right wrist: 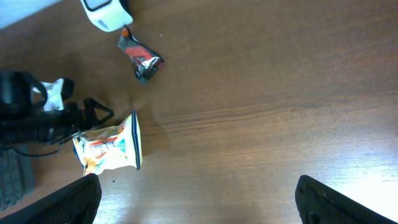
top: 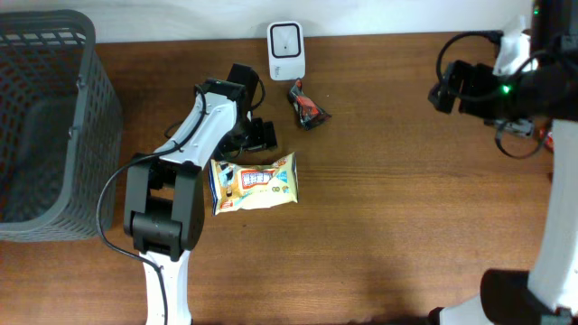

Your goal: Scan the item barcode

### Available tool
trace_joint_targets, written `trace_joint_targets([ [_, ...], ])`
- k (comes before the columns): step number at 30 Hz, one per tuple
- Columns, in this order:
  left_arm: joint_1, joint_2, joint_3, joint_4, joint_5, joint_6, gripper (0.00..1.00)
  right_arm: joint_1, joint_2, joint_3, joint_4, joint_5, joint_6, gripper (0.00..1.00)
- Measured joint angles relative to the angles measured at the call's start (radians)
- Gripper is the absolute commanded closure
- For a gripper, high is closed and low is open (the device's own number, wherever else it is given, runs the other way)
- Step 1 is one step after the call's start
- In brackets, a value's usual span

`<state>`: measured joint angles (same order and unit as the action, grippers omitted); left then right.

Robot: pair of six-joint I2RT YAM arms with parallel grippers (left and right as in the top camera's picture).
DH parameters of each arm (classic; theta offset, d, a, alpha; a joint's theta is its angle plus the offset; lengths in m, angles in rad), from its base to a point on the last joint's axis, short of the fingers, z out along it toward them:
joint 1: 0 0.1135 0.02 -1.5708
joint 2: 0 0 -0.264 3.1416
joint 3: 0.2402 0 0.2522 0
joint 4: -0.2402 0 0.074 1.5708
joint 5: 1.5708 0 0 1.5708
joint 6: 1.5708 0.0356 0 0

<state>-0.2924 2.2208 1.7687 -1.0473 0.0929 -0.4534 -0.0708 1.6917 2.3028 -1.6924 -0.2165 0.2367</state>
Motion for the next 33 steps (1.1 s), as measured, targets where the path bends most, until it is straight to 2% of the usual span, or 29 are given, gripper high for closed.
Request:
trace_joint_targets([
  [8,-0.008,0.0,0.0,0.0,0.0,0.0,0.01,0.035,-0.286,-0.059,0.002,-0.012,-0.069,0.01],
  [13,-0.01,0.0,0.0,-0.001,0.0,0.0,0.01,0.087,-0.319,-0.346,0.005,-0.014,-0.117,0.01],
  [15,-0.01,0.0,0.0,-0.001,0.0,0.0,0.01,0.087,-0.306,-0.392,0.025,-0.014,-0.121,0.01],
  [20,-0.01,0.0,0.0,0.0,0.0,0.0,0.01,0.087,-0.362,-0.404,0.046,-0.014,-0.148,0.01],
  [27,-0.01,0.0,0.0,0.0,0.0,0.0,0.01,0.087,-0.613,-0.462,0.027,-0.014,-0.231,0.01],
  [33,-0.01,0.0,0.0,0.0,0.0,0.0,0.01,0.087,-0.621,-0.471,0.018,-0.014,-0.245,0.01],
])
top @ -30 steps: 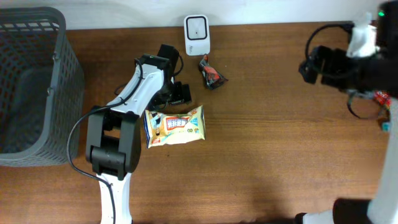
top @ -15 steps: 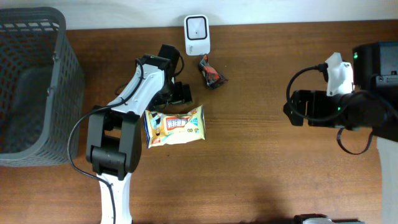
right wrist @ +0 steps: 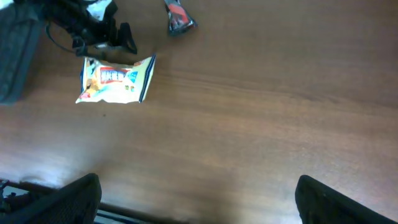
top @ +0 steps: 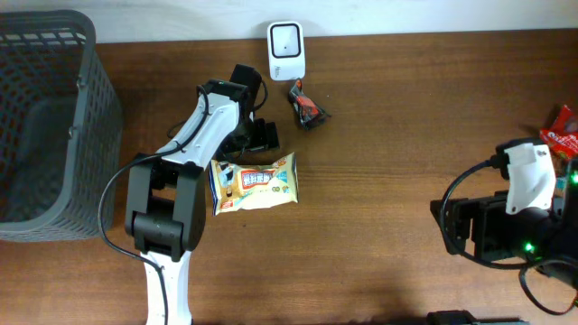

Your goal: Scan the item barcode

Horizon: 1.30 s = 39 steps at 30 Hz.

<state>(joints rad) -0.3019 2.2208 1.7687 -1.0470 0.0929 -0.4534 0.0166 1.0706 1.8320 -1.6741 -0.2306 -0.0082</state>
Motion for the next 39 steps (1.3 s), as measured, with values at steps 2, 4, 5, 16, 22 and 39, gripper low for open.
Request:
trace_joint_targets([
  [2,0.0,0.0,0.0,0.0,0.0,0.0,0.01,0.0,0.005,-0.001,-0.018,0.0,0.0,0.02],
  [4,0.0,0.0,0.0,0.0,0.0,0.0,0.01,0.0,0.005,-0.001,-0.018,0.0,0.0,0.02],
  [5,0.0,0.0,0.0,0.0,0.0,0.0,0.01,0.0,0.002,-0.002,-0.018,0.0,-0.001,0.02],
  [16,0.0,0.0,0.0,0.0,0.0,0.0,0.01,0.0,-0.033,-0.002,-0.018,0.0,-0.018,0.02],
  [22,0.0,0.0,0.0,0.0,0.0,0.0,0.01,0.0,-0.051,-0.002,-0.018,0.0,-0.019,0.02],
  [39,0.0,0.0,0.0,0.0,0.0,0.0,0.01,0.0,-0.068,-0.002,-0.018,-0.032,-0.019,0.02],
])
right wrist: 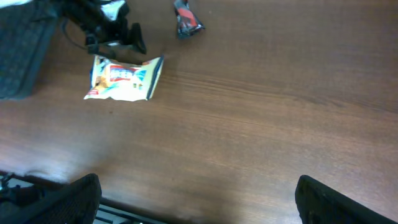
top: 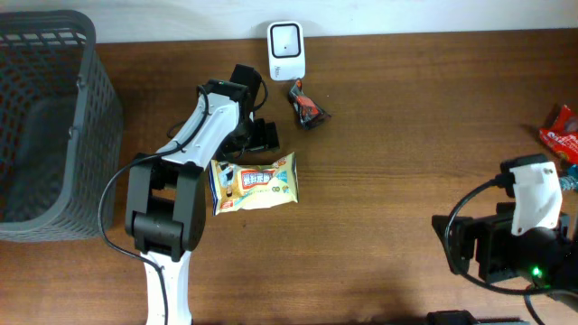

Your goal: Scan the item barcode

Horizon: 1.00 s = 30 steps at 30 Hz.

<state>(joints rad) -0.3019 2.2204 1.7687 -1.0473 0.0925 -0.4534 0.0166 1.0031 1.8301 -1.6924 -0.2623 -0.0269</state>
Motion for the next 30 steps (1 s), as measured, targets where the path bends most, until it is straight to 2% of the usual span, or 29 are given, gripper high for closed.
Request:
trace_joint_targets([
  [4,0.0,0.0,0.0,0.0,0.0,0.0,0.01,0.0,-0.077,0.0,0.0,-0.019,0.0,0.01],
  [9,0.0,0.0,0.0,0.0,0.0,0.0,0.01,0.0,-0.085,-0.01,0.005,-0.021,0.0,0.02],
  [13,0.0,0.0,0.0,0.001,0.0,0.0,0.01,0.0,-0.083,-0.016,0.11,-0.021,0.0,0.02],
  [20,0.0,0.0,-0.001,0.1,0.009,-0.013,0.02,0.0,-0.081,-0.016,0.123,-0.021,0.0,0.02],
  [21,0.0,0.0,-0.001,0.086,0.028,-0.016,0.06,0.0,-0.081,-0.017,0.123,-0.021,0.0,0.02],
  [24,0.005,0.0,0.009,0.052,0.093,0.015,0.04,0.0,-0.081,-0.016,0.123,-0.017,0.0,0.02],
  [27,0.041,-0.03,0.089,-0.017,0.094,0.073,0.01,0.0,-0.081,-0.016,0.123,-0.005,-0.001,0.02],
  [30,0.133,-0.221,0.167,-0.134,0.016,0.091,0.01,0.0,-0.079,-0.016,0.134,-0.002,0.002,0.02],
])
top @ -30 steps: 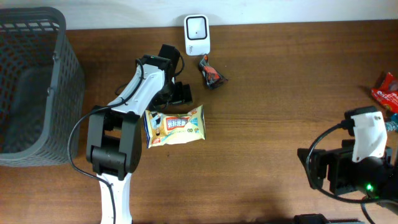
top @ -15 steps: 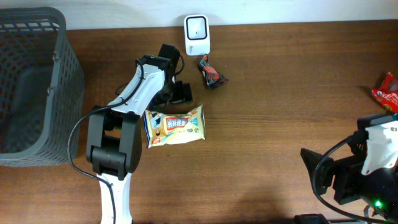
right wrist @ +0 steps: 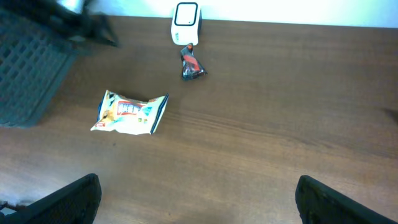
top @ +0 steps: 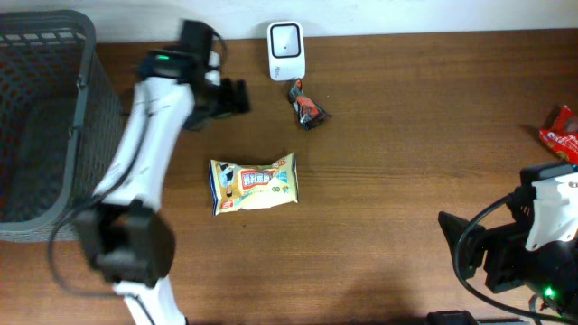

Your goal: Scan the item barcode

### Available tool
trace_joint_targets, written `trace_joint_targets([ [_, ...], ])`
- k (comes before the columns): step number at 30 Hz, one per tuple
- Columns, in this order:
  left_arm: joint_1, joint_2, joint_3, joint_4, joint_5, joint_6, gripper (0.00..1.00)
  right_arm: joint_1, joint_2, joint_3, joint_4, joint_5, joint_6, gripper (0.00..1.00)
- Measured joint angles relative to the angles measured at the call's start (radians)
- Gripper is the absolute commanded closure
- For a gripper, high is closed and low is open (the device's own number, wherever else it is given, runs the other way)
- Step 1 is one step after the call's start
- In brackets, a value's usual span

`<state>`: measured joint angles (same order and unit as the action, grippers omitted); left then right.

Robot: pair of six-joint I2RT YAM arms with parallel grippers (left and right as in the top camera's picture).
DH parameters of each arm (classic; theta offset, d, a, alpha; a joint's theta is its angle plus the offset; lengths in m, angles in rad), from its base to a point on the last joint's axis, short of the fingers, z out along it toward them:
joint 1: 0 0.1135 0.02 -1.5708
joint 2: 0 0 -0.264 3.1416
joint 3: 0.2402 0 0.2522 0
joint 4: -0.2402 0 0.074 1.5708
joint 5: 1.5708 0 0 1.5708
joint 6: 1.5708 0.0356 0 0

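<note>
A yellow and white snack packet [top: 254, 183] [right wrist: 129, 112] lies flat on the brown table [top: 406, 135], left of the middle. The white scanner [top: 286, 40] [right wrist: 186, 15] stands at the back edge. Just in front of it lies a small dark red wrapper [top: 307, 108] [right wrist: 190, 65]. My left gripper [top: 237, 96] hangs left of the scanner, well behind the packet; it looks open and holds nothing. My right gripper [right wrist: 198, 183] is wide open high over the front right of the table, far from the packet.
A grey mesh basket [top: 45, 117] [right wrist: 31, 68] fills the left side. A red packet [top: 562, 134] lies at the right edge. My right arm's body [top: 524, 257] sits at the front right corner.
My left gripper was right at the packet's back edge; now it is farther back and left, near the basket's corner. The right wrist view now takes in the scanner. The packet has not moved.
At first my right arm was at the back right and my left gripper rested just behind the packet. Then the right arm stood at the front right and stayed there. Now the left gripper is away from the packet, empty.
</note>
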<state>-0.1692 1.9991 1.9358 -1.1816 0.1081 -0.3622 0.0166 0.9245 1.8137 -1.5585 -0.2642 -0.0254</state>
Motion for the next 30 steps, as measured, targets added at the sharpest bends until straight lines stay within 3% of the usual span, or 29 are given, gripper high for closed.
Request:
trace_joint_targets([
  [2,0.057,-0.099,0.016,-0.116,-0.04,0.0,0.0,0.0,0.006,-0.005,0.026,-0.005,0.003,0.02],
  [3,0.09,-0.125,0.019,-0.175,-0.056,0.0,0.05,0.0,0.011,-0.02,0.04,-0.008,0.008,0.01],
  [4,0.115,-0.127,0.017,-0.203,-0.068,0.0,0.27,0.0,0.027,-0.049,0.053,-0.011,0.023,0.01],
  [5,0.123,-0.122,0.004,-0.211,-0.075,-0.001,0.38,0.0,0.046,-0.077,0.077,-0.013,0.035,0.01],
  [7,0.119,-0.113,-0.049,-0.225,-0.08,0.003,0.55,0.0,0.116,-0.156,0.137,-0.049,0.06,0.11],
  [12,0.084,-0.108,-0.174,-0.216,-0.082,0.0,0.48,0.004,0.445,-0.313,0.32,-0.294,0.082,0.22],
  [14,0.063,-0.108,-0.222,-0.197,-0.083,0.0,0.61,0.023,0.578,-0.341,0.375,-0.377,0.082,0.22],
  [18,0.036,-0.105,-0.381,-0.063,-0.083,-0.008,0.63,0.164,0.875,-0.345,0.566,-0.524,0.073,0.22],
  [20,0.036,-0.102,-0.479,-0.02,-0.082,-0.027,0.53,0.247,1.02,-0.346,0.647,-0.558,0.109,0.21],
  [23,0.036,-0.101,-0.533,0.051,-0.074,-0.039,0.52,0.274,1.117,-0.348,0.708,-0.573,0.139,0.21],
  [30,0.036,-0.101,-0.586,0.122,-0.071,-0.05,0.59,0.354,1.194,-0.348,0.779,-0.507,0.221,0.22],
])
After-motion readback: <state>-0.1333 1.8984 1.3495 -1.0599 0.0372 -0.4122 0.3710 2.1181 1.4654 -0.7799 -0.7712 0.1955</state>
